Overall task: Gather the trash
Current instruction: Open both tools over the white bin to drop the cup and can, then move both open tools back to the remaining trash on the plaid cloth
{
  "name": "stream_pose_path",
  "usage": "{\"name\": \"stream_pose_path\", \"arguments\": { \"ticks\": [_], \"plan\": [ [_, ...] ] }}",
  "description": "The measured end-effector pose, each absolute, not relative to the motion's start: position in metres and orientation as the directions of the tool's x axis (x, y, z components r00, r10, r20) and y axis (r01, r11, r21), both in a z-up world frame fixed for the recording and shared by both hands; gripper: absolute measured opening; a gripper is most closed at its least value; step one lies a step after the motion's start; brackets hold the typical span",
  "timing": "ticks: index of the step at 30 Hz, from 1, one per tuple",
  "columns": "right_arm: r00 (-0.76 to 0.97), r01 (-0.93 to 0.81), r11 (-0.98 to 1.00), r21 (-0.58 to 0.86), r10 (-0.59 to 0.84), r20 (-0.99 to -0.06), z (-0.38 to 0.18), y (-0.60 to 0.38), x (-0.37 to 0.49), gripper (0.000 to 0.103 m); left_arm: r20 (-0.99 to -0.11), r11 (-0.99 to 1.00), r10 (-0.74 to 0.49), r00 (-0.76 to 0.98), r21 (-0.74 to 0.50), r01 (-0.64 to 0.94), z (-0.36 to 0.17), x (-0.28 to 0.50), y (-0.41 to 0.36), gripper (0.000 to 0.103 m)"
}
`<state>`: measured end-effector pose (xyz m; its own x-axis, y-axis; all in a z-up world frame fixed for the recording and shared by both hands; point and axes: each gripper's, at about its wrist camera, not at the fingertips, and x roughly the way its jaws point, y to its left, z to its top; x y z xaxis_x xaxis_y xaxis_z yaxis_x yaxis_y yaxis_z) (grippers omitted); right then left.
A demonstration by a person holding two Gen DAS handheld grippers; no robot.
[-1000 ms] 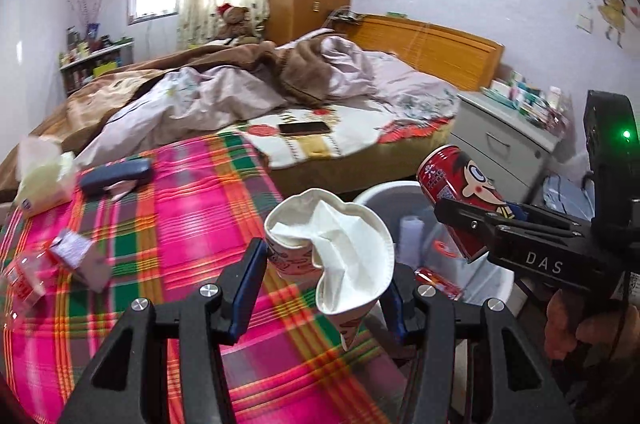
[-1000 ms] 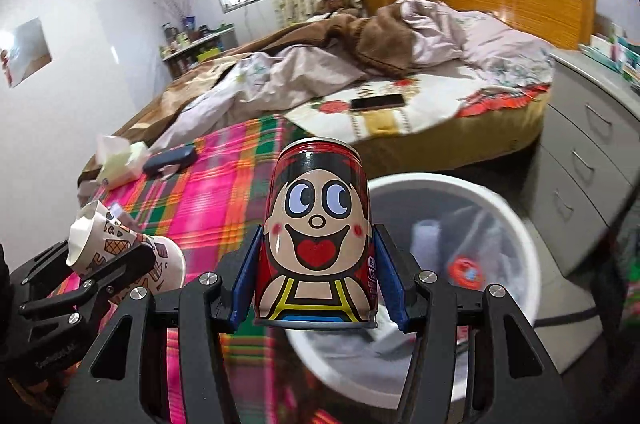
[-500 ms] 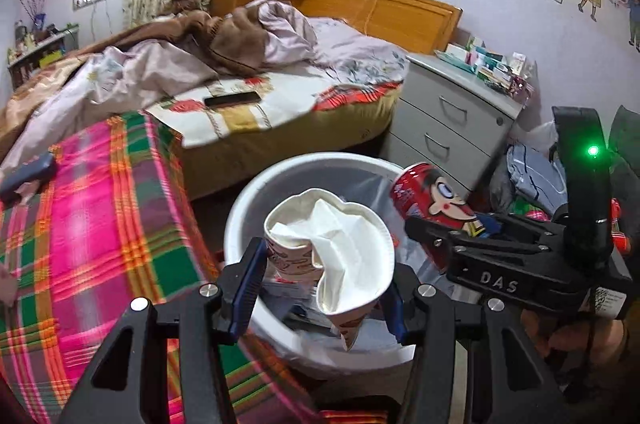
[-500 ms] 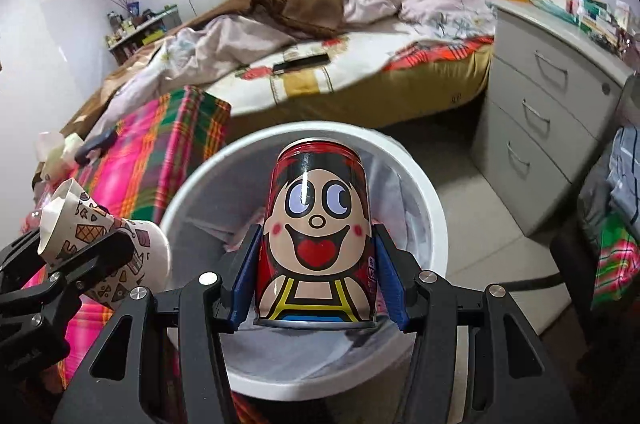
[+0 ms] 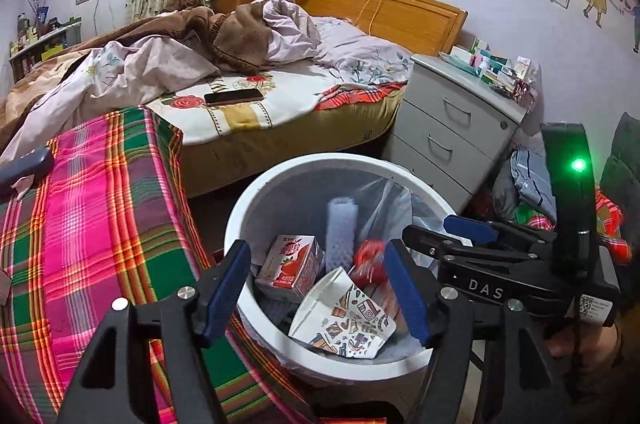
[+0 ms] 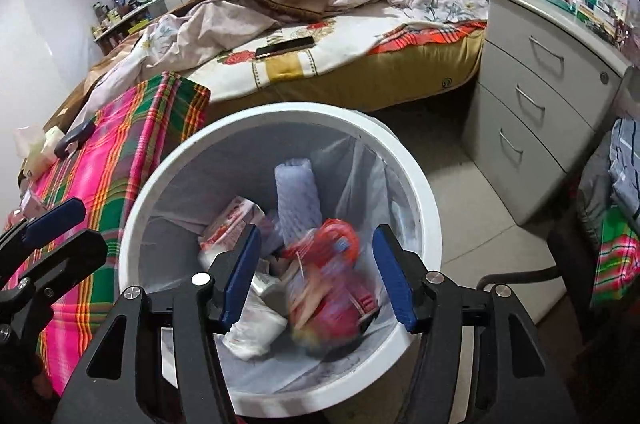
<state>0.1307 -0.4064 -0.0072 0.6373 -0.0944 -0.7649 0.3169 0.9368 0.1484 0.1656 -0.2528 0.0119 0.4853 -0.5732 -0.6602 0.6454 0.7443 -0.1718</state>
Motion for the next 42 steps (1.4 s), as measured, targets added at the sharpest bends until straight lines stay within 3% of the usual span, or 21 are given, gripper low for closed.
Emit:
{"name": "stream_pose_path", "arguments": {
  "ticks": [24,42],
  "plan": [
    [0.727,0.221,0.959,0.175,-0.043,-0.685,0.025,-0.343,0.134,0.06,-0.613,0.832,-0.508,0.606,-0.166,0.53,0.031,0.157,-0.154,0.071],
    [0.747,0.053,0.98,0.191,0.088,-0.659,0.03,-0.263,0.16,0.06,-0.601,0.923,-0.366,0.711,-0.134,0.361,0.033,0.164,-0.052,0.071]
  ]
}}
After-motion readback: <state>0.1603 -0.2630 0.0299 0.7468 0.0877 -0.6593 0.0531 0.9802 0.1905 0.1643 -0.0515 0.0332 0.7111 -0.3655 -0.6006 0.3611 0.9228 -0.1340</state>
